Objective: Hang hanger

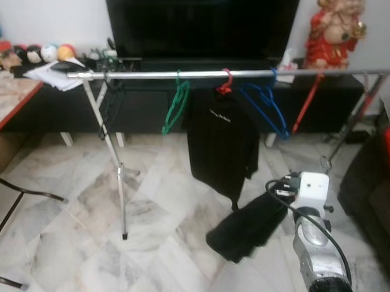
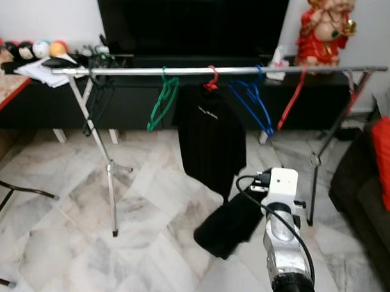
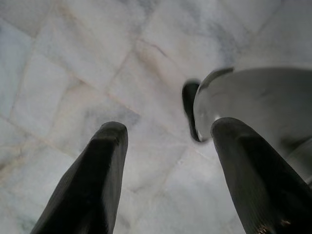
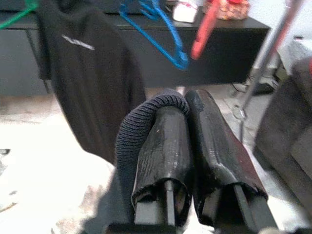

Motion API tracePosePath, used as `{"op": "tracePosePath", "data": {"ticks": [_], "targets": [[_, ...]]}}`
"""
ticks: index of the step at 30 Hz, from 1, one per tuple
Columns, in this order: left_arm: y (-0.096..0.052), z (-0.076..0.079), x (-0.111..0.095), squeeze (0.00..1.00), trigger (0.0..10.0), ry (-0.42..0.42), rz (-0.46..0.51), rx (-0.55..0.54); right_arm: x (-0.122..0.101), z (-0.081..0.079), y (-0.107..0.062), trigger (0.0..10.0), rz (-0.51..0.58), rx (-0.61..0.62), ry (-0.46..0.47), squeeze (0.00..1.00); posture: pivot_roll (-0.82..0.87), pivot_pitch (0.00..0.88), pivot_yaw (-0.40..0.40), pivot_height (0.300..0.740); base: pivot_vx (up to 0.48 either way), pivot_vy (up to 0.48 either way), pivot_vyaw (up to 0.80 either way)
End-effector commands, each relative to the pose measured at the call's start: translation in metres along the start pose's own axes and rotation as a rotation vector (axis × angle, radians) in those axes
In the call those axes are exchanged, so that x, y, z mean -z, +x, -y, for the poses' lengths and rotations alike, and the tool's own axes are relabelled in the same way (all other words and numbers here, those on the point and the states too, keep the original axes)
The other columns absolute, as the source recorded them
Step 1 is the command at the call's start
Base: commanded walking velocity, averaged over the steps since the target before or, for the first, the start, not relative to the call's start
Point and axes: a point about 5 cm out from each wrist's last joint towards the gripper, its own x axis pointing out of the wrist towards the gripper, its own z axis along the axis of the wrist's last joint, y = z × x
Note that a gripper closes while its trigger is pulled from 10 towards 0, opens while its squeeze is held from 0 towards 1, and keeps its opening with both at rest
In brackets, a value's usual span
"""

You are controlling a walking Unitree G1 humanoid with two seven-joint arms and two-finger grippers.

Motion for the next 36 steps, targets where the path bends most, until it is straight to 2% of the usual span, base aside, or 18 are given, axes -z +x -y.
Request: {"op": "tracePosePath", "data": {"ticks": [1, 14, 36], "targets": [[-0.002, -0.004, 0.005, 0.0, 10.0, -0.001, -0.018, -0.007, -0.008, -0.005, 0.002, 10.0, 0.046, -0.016, 0.004, 0.0, -0.09, 0.0, 0.0, 0.74, 0.27, 0.0, 0.0], [-0.002, -0.004, 0.006, 0.0, 10.0, -0.005, -0.019, -0.006, -0.009, -0.014, -0.003, 10.0, 0.07, -0.052, 0.003, 0.0, -0.08, 0.0, 0.002, 0.74, 0.274, 0.0, 0.0], [-0.001, -0.004, 0.005, 0.0, 10.0, -0.004, -0.018, -0.006, -0.012, -0.016, -0.003, 10.0, 0.088, -0.063, -0.014, 0.0, -0.08, 0.0, 0.003, 0.74, 0.279, 0.0, 0.0]]}}
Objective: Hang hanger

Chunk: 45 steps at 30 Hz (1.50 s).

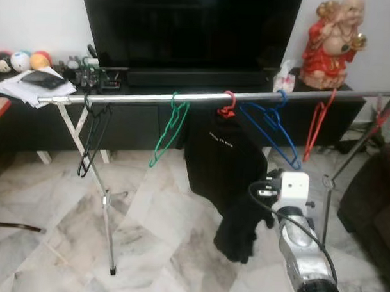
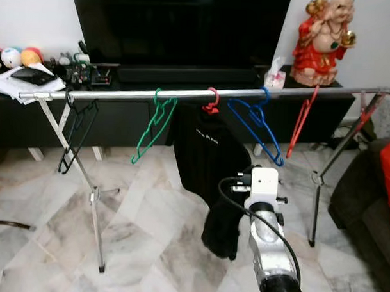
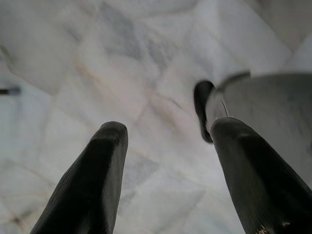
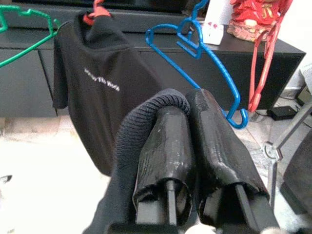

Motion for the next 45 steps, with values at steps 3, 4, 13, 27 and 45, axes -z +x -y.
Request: {"op": "tracePosePath", "data": {"ticks": [3, 4, 13, 27, 45], "targets": [[0.0001, 0.0069, 0.0037, 0.0, 10.0, -0.012, -0.013, 0.021, -0.0053, 0.009, 0.001, 10.0, 0.028, 0.027, 0.002, 0.0, -0.08, 0.0, 0.003, 0.74, 0.282, 0.0, 0.0], [0.0001, 0.0069, 0.0038, 0.0, 10.0, -0.012, -0.013, 0.021, -0.0052, 0.009, 0.0009, 10.0, 0.028, 0.027, 0.002, 0.0, -0.08, 0.0, 0.003, 0.74, 0.285, 0.0, 0.0], [0.0, 0.0069, 0.0038, 0.0, 10.0, -0.012, -0.012, 0.017, -0.0054, 0.0091, 0.0006, 10.0, 0.029, 0.027, 0.003, 0.0, -0.08, 0.0, 0.0, 0.74, 0.281, 0.0, 0.0], [0.0, 0.0069, 0.0037, 0.0, 10.0, -0.003, -0.009, 0.013, -0.0066, 0.009, 0.0013, 10.0, 0.031, 0.023, -0.001, 0.0, -0.08, 0.0, -0.004, 0.74, 0.0, 0.0, 0.0], [0.0001, 0.0072, 0.003, 0.0, 10.0, 0.015, -0.004, 0.011, -0.0063, 0.0108, 0.0015, 10.0, 0.029, 0.026, -0.005, 0.0, -0.08, 0.0, -0.007, 0.74, 0.0, -0.211, 0.0]]}}
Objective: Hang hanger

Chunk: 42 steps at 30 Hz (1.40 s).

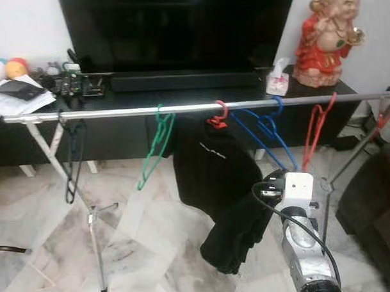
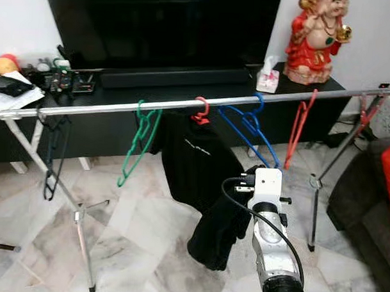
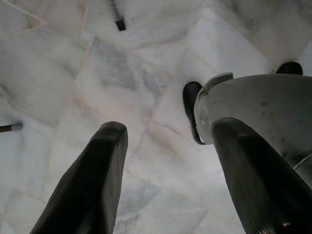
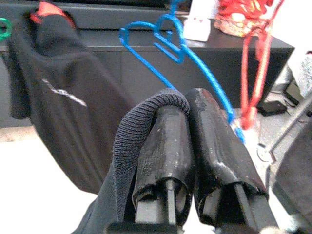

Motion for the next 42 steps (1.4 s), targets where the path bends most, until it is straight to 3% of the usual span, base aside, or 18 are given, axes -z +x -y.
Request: {"op": "tracePosePath", "data": {"ticks": [1, 19, 26, 28, 29, 31, 33, 36, 37, 42], "targets": [[-0.001, 0.0, 0.003, 0.0, 10.0, 0.012, -0.007, -0.003, -0.009, 0.004, 0.003, 10.0, 0.037, 0.009, 0.002, 0.0, -0.08, 0.0, -0.007, 0.74, 0.0, -0.352, 0.0], [-0.001, -0.001, 0.001, 0.0, 10.0, 0.038, 0.004, -0.006, -0.005, -0.001, 0.002, 10.0, 0.022, -0.002, 0.009, 0.0, -0.08, 0.0, -0.007, 0.74, 0.0, -0.262, 0.0], [-0.001, -0.002, -0.005, 0.0, 10.0, 0.022, 0.082, -0.025, 0.009, 0.003, -0.003, 10.0, -0.017, 0.012, 0.003, 0.0, -0.08, 0.0, -0.008, 0.74, 0.0, 0.0, 0.0], [0.002, 0.0, -0.031, 0.0, 10.0, 0.033, 0.182, -0.028, 0.012, 0.005, -0.007, 10.0, -0.012, 0.022, 0.01, 0.0, -0.08, 0.0, -0.011, 0.74, 0.0, 0.0, 0.0], [0.002, 0.0, -0.031, 0.0, 10.0, 0.033, 0.182, -0.028, 0.012, 0.005, -0.007, 10.0, -0.012, 0.022, 0.01, 0.0, -0.08, 0.0, -0.011, 0.74, 0.0, 0.0, 0.0], [0.004, -0.002, -0.059, 0.0, 10.0, 0.033, 0.279, -0.041, 0.015, 0.006, -0.012, 10.0, 0.001, 0.024, 0.021, 0.0, -0.07, 0.0, -0.014, 0.74, 0.0, 0.0, 0.0], [0.003, -0.006, -0.073, 0.0, 10.0, 0.03, 0.34, -0.062, 0.019, 0.006, -0.017, 10.0, 0.008, 0.022, 0.027, 0.0, -0.07, 0.0, -0.014, 0.74, 0.0, 0.0, 0.0], [-0.002, -0.01, -0.101, 0.0, 10.0, 0.023, 0.495, -0.093, 0.032, 0.005, -0.025, 10.0, -0.029, 0.011, 0.022, 0.0, -0.07, 0.0, -0.016, 0.74, 0.0, 0.0, 0.0], [-0.007, -0.01, -0.118, 0.0, 10.0, 0.026, 0.592, -0.1, 0.043, 0.004, -0.03, 10.0, -0.071, 0.007, 0.012, 0.0, -0.07, 0.0, -0.016, 0.74, 0.0, 0.0, 0.0], [-0.016, -0.008, -0.142, 0.0, 10.0, 0.024, 0.723, -0.105, 0.063, 0.004, -0.039, 10.0, -0.153, -0.002, -0.007, 0.0, -0.06, 0.0, -0.021, 0.74, 0.0, 0.0, 0.0]]}}
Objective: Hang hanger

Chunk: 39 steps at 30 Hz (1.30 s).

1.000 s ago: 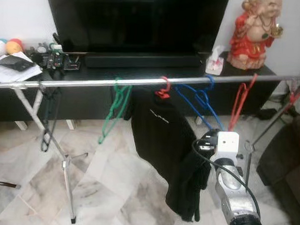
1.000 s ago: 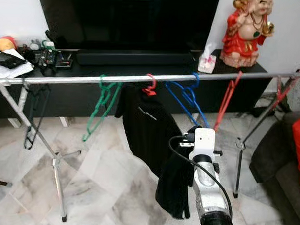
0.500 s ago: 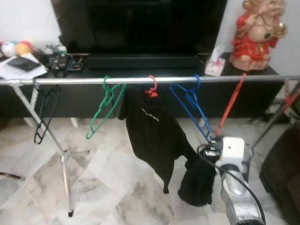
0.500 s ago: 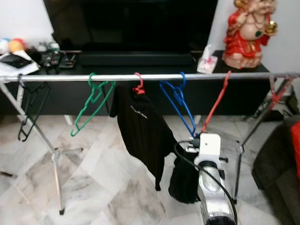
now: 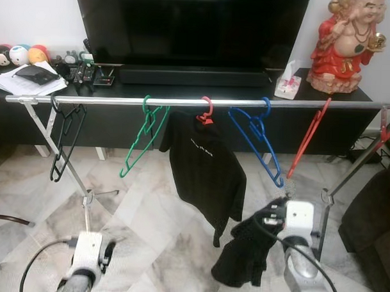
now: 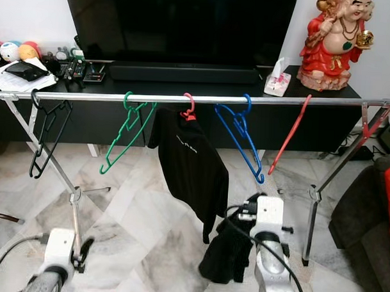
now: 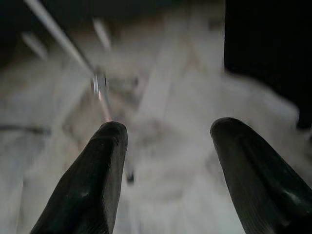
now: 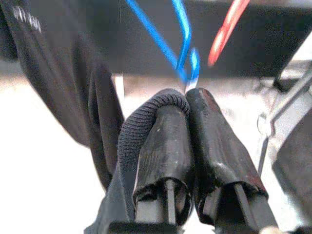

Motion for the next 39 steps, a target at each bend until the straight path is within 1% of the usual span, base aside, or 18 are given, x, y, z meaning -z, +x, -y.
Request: {"op": "tracePosePath", "data": {"ticks": [1, 2, 3, 8, 12, 16, 18, 19, 20, 23, 24, 26, 28, 29, 34, 35, 36, 39], "targets": [[-0.001, 0.0, -0.006, 0.0, 10.0, -0.007, 0.046, -0.011, 0.009, 0.0, -0.003, 10.0, -0.028, -0.002, -0.01, 0.0, -0.06, 0.0, -0.021, 0.74, 0.0, 0.0, 0.0], [0.0, -0.001, -0.016, 0.0, 10.0, -0.008, 0.103, -0.019, 0.019, 0.001, -0.007, 10.0, -0.071, -0.001, -0.017, 0.0, -0.07, 0.0, -0.022, 0.74, 0.0, 0.0, 0.0], [0.0, -0.003, -0.02, 0.0, 10.0, -0.011, 0.126, -0.026, 0.024, 0.002, -0.009, 10.0, -0.091, 0.001, -0.02, 0.0, -0.07, 0.0, -0.022, 0.74, 0.0, 0.0, 0.0], [-0.003, -0.006, -0.034, 0.0, 10.0, -0.018, 0.205, -0.045, 0.04, -0.001, -0.016, 10.0, -0.16, -0.022, -0.039, 0.0, -0.06, 0.0, -0.024, 0.74, 0.0, 0.0, 0.0], [-0.012, -0.008, -0.052, 0.0, 10.0, -0.014, 0.303, -0.065, 0.057, -0.005, -0.023, 10.0, -0.252, -0.041, -0.066, 0.0, -0.05, 0.002, -0.033, 0.74, 0.0, 0.0, 0.0], [-0.014, -0.009, -0.056, 0.0, 10.0, -0.019, 0.322, -0.072, 0.059, -0.005, -0.024, 10.0, -0.269, -0.04, -0.067, 0.0, -0.04, 0.006, -0.035, 0.74, 0.0, 0.0, 0.0], [-0.014, -0.007, -0.072, 0.0, 10.0, -0.018, 0.378, -0.084, 0.068, -0.004, -0.027, 10.0, -0.332, -0.048, -0.106, 0.0, -0.04, 0.012, -0.041, 0.74, 0.0, 0.0, 0.0], [-0.014, -0.007, -0.072, 0.0, 10.0, -0.018, 0.378, -0.084, 0.068, -0.004, -0.027, 10.0, -0.332, -0.048, -0.106, 0.0, -0.04, 0.012, -0.041, 0.74, 0.0, 0.0, 0.0], [-0.012, -0.005, -0.083, 0.0, 10.0, -0.033, 0.408, -0.079, 0.073, -0.004, -0.029, 10.0, -0.362, -0.054, -0.123, 0.0, -0.04, 0.01, -0.042, 0.74, 0.0, 0.0, 0.0], [-0.011, -0.002, -0.09, 0.0, 10.0, -0.051, 0.428, -0.067, 0.074, -0.003, -0.03, 10.0, -0.365, -0.057, -0.124, 0.0, -0.04, 0.007, -0.043, 0.74, 0.0, 0.0, 0.0], [-0.009, 0.0, -0.098, 0.0, 10.0, -0.058, 0.454, -0.047, 0.075, -0.001, -0.032, 10.0, -0.364, -0.058, -0.146, 0.0, -0.04, 0.001, -0.038, 0.74, 0.0, 0.0, 0.0], [-0.007, 0.001, -0.105, 0.0, 10.0, -0.064, 0.471, -0.038, 0.075, 0.004, -0.032, 10.0, -0.358, -0.042, -0.142, 0.0, -0.04, 0.001, -0.036, 0.74, 0.0, 0.0, 0.0], [-0.007, 0.001, -0.109, 0.0, 10.0, -0.068, 0.474, -0.034, 0.074, 0.013, -0.031, 10.0, -0.347, 0.018, -0.108, 0.0, -0.05, 0.0, -0.032, 0.74, 0.0, 0.0, 0.0], [-0.008, 0.001, -0.111, 0.0, 10.0, -0.07, 0.474, -0.027, 0.072, 0.024, -0.03, 10.0, -0.341, 0.087, -0.105, 0.0, -0.05, 0.0, -0.029, 0.74, 0.0, 0.0, 0.0], [-0.009, 0.005, -0.109, 0.0, 10.0, -0.078, 0.446, -0.005, 0.077, 0.035, -0.034, 10.0, -0.366, 0.15, -0.179, 0.0, -0.05, 0.0, -0.025, 0.74, 0.0, 0.0, 0.0], [-0.009, 0.005, -0.109, 0.0, 10.0, -0.078, 0.446, -0.005, 0.077, 0.035, -0.034, 10.0, -0.366, 0.15, -0.179, 0.0, -0.05, 0.0, -0.025, 0.74, 0.0, 0.0, 0.0], [-0.009, 0.003, -0.11, 0.0, 10.0, -0.083, 0.448, -0.007, 0.079, 0.041, -0.037, 10.0, -0.371, 0.199, -0.155, 0.0, -0.05, 0.0, -0.025, 0.74, 0.0, 0.0, 0.0], [-0.01, 0.001, -0.112, 0.0, 10.0, -0.088, 0.448, -0.005, 0.081, 0.047, -0.04, 10.0, -0.386, 0.243, -0.134, 0.0, -0.05, 0.0, -0.021, 0.74, 0.0, 0.0, 0.0]]}}
